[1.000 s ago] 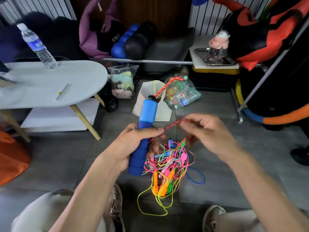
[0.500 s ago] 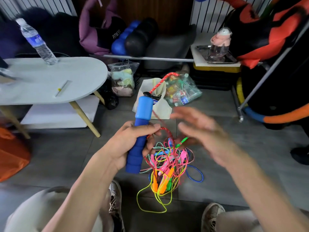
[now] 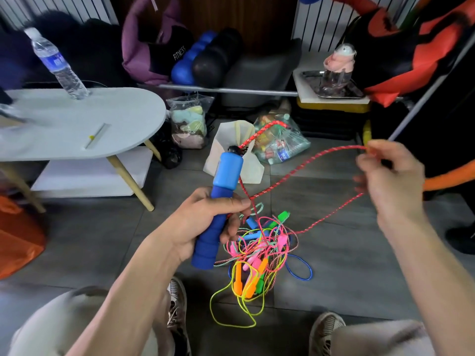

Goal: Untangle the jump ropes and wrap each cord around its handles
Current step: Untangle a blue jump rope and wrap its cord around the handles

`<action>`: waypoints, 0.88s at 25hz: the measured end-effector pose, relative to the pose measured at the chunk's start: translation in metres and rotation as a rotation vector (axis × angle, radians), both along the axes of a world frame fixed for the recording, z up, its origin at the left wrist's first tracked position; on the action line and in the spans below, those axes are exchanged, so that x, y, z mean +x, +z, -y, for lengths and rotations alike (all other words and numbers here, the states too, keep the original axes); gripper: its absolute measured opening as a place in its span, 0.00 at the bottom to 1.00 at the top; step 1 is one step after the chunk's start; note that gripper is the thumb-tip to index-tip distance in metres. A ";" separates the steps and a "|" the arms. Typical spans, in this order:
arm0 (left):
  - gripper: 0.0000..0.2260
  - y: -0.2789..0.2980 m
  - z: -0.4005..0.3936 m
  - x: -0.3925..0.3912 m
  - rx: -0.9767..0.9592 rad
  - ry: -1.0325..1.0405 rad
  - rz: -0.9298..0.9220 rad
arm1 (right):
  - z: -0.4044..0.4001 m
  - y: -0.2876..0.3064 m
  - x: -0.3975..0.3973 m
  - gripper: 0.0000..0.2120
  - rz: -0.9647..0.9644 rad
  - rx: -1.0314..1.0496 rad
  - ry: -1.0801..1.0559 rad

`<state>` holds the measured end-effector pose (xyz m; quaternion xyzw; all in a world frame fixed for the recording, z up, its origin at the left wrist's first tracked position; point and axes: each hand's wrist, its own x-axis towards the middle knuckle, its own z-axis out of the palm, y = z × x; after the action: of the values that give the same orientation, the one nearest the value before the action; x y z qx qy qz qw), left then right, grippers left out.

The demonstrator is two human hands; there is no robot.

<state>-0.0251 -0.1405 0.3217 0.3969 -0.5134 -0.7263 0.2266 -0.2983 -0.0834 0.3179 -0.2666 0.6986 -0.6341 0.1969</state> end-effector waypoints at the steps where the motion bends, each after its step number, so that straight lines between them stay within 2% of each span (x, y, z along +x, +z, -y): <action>1: 0.06 0.000 0.000 -0.001 -0.002 -0.001 -0.022 | -0.002 -0.002 0.017 0.14 0.014 -0.026 0.178; 3: 0.06 0.001 -0.001 -0.003 0.006 -0.004 -0.062 | -0.006 -0.007 0.057 0.17 0.166 0.007 0.627; 5: 0.06 0.002 -0.002 -0.005 0.001 -0.002 -0.080 | -0.010 -0.010 0.084 0.18 0.257 0.054 0.921; 8: 0.07 0.001 -0.002 -0.004 -0.016 -0.016 -0.075 | -0.009 -0.007 0.086 0.16 0.258 0.024 1.011; 9: 0.07 0.001 -0.003 -0.005 -0.012 -0.042 -0.070 | -0.008 -0.005 0.084 0.15 0.183 0.040 1.038; 11: 0.05 0.000 -0.007 -0.007 -0.008 -0.105 -0.042 | -0.006 -0.008 0.077 0.07 -0.091 0.113 1.039; 13: 0.04 -0.001 -0.010 -0.011 -0.010 -0.109 -0.012 | -0.002 -0.012 0.065 0.01 -0.452 0.134 0.877; 15: 0.05 -0.001 -0.009 -0.012 -0.022 -0.074 0.000 | -0.001 -0.011 0.043 0.04 -0.817 0.099 0.563; 16: 0.06 0.000 -0.007 -0.011 -0.030 -0.063 0.005 | -0.001 -0.008 0.029 0.06 -0.879 0.068 0.389; 18: 0.09 0.002 -0.005 -0.008 -0.040 -0.068 0.023 | -0.004 -0.001 -0.005 0.09 -0.834 0.043 0.107; 20: 0.07 0.004 -0.003 -0.005 -0.052 -0.074 0.041 | -0.010 -0.003 -0.035 0.11 -0.743 0.120 -0.111; 22: 0.05 0.006 -0.002 -0.001 -0.065 -0.035 0.015 | -0.012 -0.008 -0.048 0.12 -0.575 0.183 -0.157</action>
<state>-0.0258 -0.1388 0.3274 0.3856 -0.5454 -0.7101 0.2228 -0.3466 -0.0718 0.3096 -0.3614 0.7984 -0.4803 -0.0353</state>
